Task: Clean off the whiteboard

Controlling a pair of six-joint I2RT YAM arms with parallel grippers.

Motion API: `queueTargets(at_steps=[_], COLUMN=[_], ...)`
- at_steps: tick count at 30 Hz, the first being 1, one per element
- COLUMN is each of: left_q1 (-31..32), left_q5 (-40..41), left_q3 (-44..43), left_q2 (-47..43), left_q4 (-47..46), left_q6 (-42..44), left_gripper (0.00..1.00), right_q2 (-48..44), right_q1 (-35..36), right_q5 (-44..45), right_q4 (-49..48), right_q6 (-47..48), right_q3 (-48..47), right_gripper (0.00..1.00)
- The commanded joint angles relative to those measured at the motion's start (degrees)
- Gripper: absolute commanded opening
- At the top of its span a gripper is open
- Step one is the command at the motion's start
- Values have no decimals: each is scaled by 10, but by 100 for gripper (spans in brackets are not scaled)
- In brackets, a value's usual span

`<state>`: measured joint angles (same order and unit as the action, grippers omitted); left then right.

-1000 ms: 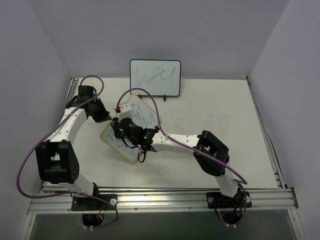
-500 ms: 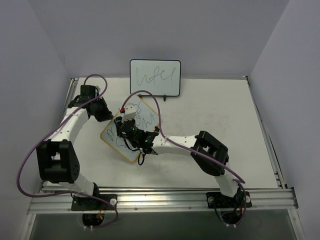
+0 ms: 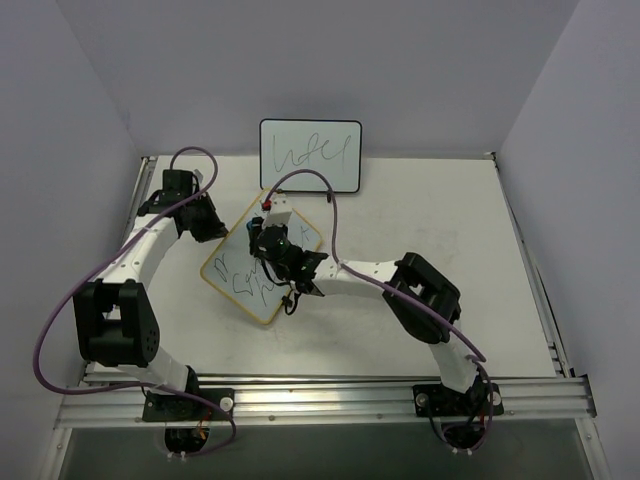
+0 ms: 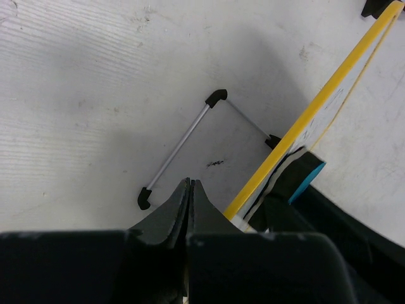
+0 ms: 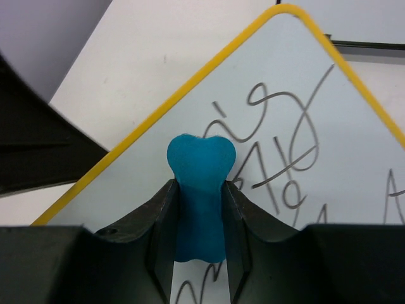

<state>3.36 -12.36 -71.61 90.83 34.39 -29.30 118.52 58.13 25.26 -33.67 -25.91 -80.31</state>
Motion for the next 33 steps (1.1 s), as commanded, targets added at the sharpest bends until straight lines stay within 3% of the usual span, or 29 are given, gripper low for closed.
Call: queueTargets(at_steps=[1, 13, 33], left_q1=[22, 30, 40], left_q5=[-34, -34, -34], left_q3=[-19, -20, -26], left_q2=[-7, -6, 6], left_q4=[4, 4, 4], left_q6=[6, 10, 14], left_gripper=[2, 2, 2], right_q2=[8, 14, 46], right_q1=[-36, -61, 16], right_q5=[23, -5, -43], right_q4=[26, 24, 43], right_q6=[-6, 1, 26], right_q3=[27, 20, -71], right_gripper=[0, 0, 0])
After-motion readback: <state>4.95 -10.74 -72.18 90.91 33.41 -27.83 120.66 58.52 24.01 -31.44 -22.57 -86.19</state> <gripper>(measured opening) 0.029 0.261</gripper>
